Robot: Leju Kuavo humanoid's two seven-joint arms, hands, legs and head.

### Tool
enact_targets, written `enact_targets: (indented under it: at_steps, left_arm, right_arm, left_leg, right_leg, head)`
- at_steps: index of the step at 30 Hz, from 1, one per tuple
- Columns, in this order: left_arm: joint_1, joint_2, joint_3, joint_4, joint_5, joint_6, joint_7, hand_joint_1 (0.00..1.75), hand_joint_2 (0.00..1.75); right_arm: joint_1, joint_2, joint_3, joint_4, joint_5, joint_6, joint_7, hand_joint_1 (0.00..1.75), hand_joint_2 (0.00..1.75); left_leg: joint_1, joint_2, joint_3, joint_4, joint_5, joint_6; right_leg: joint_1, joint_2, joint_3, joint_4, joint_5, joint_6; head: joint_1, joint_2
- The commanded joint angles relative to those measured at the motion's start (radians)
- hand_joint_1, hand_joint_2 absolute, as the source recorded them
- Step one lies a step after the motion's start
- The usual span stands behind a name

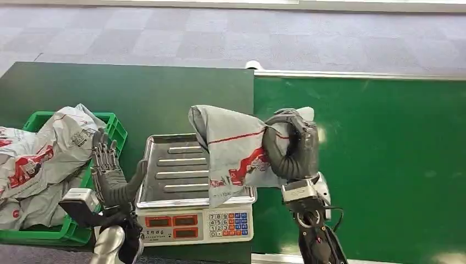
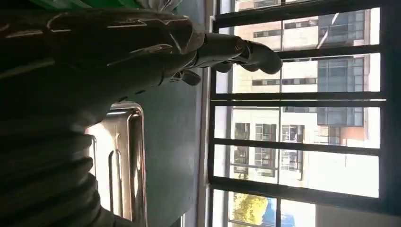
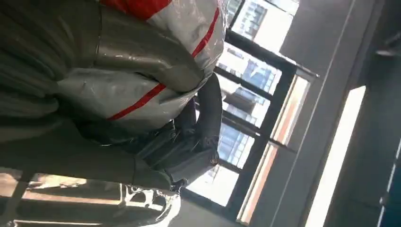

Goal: Moved the parcel from conveyor to table for the left to box.

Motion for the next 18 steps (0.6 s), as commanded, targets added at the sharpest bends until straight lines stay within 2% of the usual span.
enact_targets:
  at_steps: [1,4,12,14,18]
  left_arm:
    - [-0.016,0.042,-0.015,0.062,0.023,0.016,0.001,0.00,1.75]
    - [-0.009,0.047,-0.022,0.056,0.029,0.020,0.001,0.00,1.75]
    - [-0.009,0.047,-0.022,0.056,0.030,0.020,0.001,0.00,1.75]
    - [-0.007,0.051,-0.030,0.060,0.032,0.014,0.001,0.00,1.75]
    - [-0.012,0.054,-0.037,0.078,0.036,0.007,0.001,0.00,1.75]
  right_arm:
    - [-0.214,-0.018,0.210,0.431,-0.070,0.113,0.056,1.75,1.75]
    - [-0.222,-0.013,0.246,0.541,-0.108,0.122,0.028,1.75,1.75]
    - [-0.222,-0.015,0.248,0.551,-0.111,0.119,0.020,1.75,1.75]
    - [-0.239,-0.018,0.287,0.641,-0.110,0.138,0.015,1.75,1.75]
    - [-0.283,-0.013,0.302,0.708,-0.115,0.156,0.035,1.75,1.75]
  left_leg:
    - [-0.002,0.003,0.004,-0.004,0.002,0.004]
    - [-0.001,0.000,0.004,-0.003,0.002,0.003]
    - [-0.001,-0.001,0.003,-0.004,0.002,0.003]
    - [-0.001,-0.001,0.001,-0.002,0.001,0.002]
    - [-0.001,-0.002,0.000,-0.001,0.001,0.002]
  right_leg:
    - [-0.001,0.002,0.002,-0.002,0.002,-0.002]
    - [0.000,-0.001,0.003,-0.003,0.001,-0.002]
    - [-0.001,-0.002,0.003,-0.003,0.001,-0.002]
    - [-0.001,-0.002,0.001,-0.001,0.000,-0.001]
    - [0.000,-0.003,0.000,-0.001,0.000,-0.001]
  head:
    - [0.000,0.000]
    - [0.000,0.000]
    - [0.000,0.000]
    - [0.000,0.000]
    - [0.000,0.000]
